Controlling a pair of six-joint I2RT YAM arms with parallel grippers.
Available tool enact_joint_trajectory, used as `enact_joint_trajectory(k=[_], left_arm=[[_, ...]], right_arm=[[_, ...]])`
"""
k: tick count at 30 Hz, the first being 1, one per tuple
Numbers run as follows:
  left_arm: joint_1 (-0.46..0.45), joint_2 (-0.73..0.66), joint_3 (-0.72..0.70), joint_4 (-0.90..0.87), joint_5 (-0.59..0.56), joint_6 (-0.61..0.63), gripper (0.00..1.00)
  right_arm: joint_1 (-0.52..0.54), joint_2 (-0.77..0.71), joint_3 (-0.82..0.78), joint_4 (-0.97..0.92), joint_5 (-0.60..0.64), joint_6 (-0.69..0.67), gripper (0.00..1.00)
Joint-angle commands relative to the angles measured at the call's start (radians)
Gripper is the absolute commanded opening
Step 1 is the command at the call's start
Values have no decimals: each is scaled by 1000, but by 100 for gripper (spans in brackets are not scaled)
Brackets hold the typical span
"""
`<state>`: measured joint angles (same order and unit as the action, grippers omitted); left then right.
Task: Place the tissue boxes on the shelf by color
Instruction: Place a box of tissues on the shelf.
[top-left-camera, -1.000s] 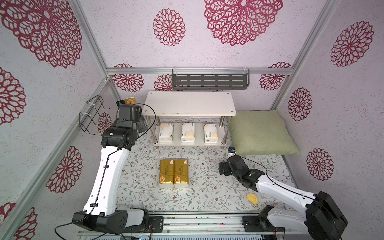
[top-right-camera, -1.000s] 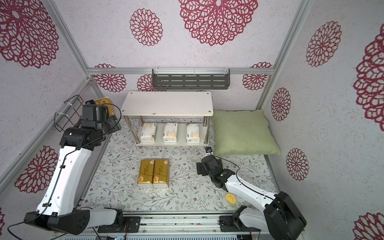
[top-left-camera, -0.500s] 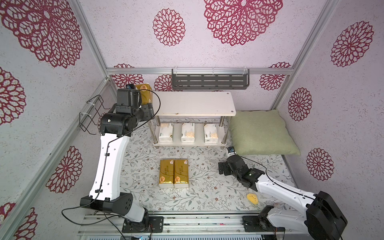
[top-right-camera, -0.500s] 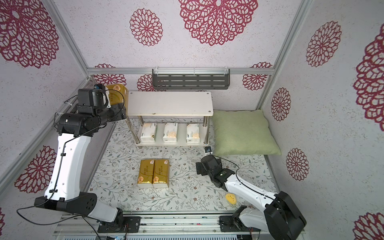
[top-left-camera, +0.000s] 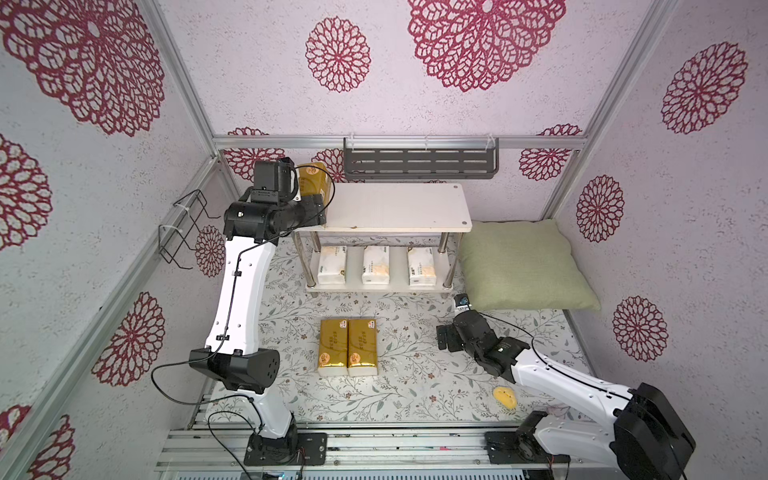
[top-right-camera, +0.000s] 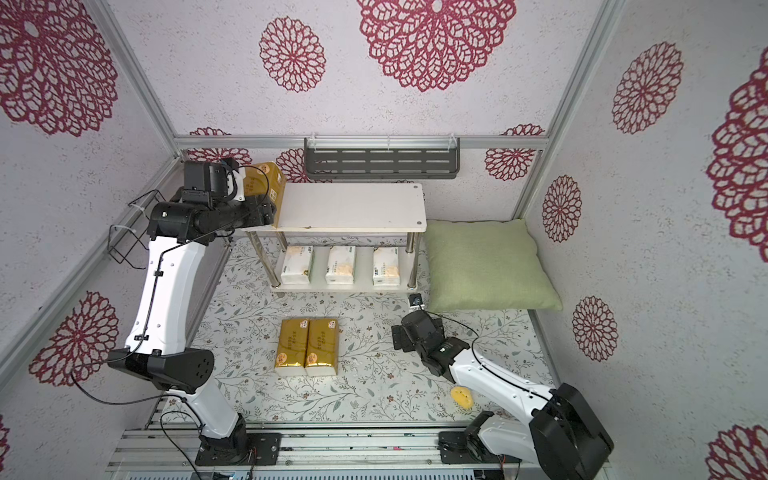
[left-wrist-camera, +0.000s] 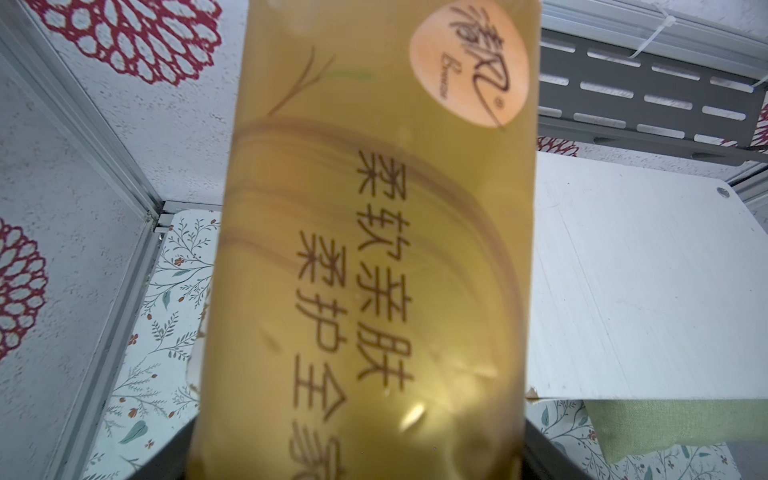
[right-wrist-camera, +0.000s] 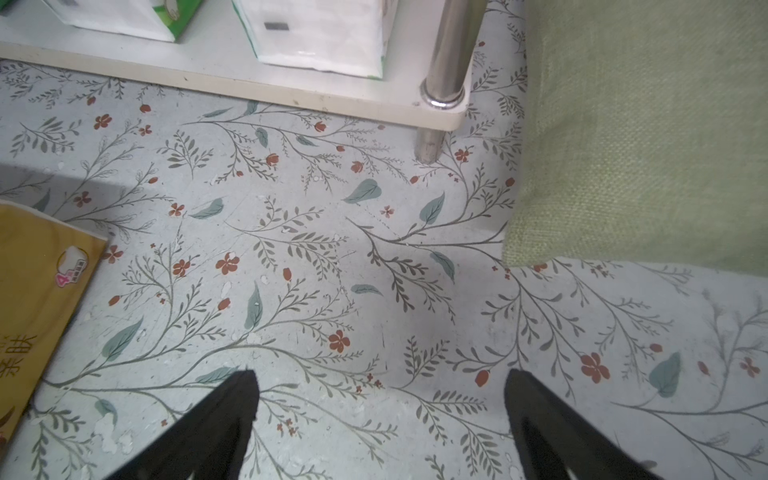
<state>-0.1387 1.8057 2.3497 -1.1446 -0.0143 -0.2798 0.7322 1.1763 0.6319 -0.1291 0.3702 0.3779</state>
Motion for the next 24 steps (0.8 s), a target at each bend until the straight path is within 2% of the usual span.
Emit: enact_joint_trajectory(k=[1, 17, 22, 24], left_arm=[[-1, 28, 56, 14, 5, 11, 83], [-2, 103, 88, 43, -19, 1, 92], [-7, 97, 70, 57, -38, -10, 100], [-11, 91, 53, 66, -44, -9, 98]], right_arm=[[6, -18, 11, 6, 26, 18, 99], [11, -9, 2, 12, 24, 30, 99], [13, -4, -1, 17, 21, 32, 99], [15, -3, -1, 21, 19, 33, 99]])
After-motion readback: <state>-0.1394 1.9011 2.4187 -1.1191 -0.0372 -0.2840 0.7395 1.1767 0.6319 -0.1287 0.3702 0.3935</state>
